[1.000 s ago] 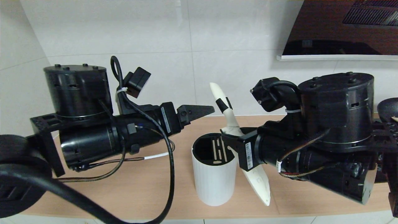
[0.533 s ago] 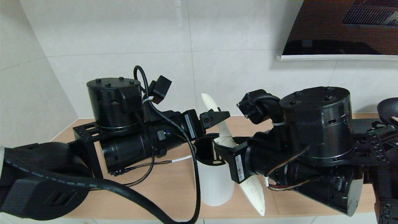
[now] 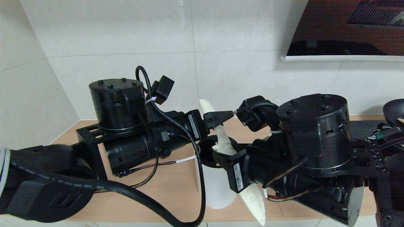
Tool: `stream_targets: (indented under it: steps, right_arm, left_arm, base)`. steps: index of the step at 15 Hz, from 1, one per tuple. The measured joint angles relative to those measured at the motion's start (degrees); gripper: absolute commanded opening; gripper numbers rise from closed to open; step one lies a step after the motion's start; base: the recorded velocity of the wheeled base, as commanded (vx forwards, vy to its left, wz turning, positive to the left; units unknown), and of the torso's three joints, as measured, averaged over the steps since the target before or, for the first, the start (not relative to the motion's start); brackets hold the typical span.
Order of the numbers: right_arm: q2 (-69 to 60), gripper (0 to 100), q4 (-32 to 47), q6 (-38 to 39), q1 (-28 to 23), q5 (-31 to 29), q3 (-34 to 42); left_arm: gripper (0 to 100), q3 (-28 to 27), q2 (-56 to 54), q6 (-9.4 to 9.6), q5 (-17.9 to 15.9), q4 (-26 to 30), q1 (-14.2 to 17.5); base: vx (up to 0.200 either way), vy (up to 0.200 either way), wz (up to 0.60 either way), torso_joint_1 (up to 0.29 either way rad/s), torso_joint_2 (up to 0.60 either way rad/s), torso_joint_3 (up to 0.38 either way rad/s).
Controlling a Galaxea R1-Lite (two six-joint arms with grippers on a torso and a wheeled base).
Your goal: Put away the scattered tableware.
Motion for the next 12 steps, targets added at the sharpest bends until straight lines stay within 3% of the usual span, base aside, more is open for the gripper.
stream_targets:
  steps: [9, 10, 12]
  right_arm:
    - [0.2, 0, -0.1, 0.2, 1.0, 0.1, 0.6]
    - [0.2, 0, -0.1, 0.2, 1.1, 0.1, 0.6]
    - [0.2, 0, -0.1, 0.2, 1.1, 0.2, 0.7]
  left_arm:
    - [100, 0.1, 0.1, 0.0, 0.0, 0.0, -0.4]
    - [0, 0.1, 0.2, -0.02, 0.0, 0.0, -0.5]
    - [0, 0.2, 0.3, 0.07, 0.0, 0.0, -0.7]
  base:
    - [0.0, 0.0, 0.0, 0.0, 0.0, 0.0]
    - [0.0, 0.0, 0.0, 0.0, 0.0, 0.0]
    - [0.0, 0.0, 0.0, 0.0, 0.0, 0.0]
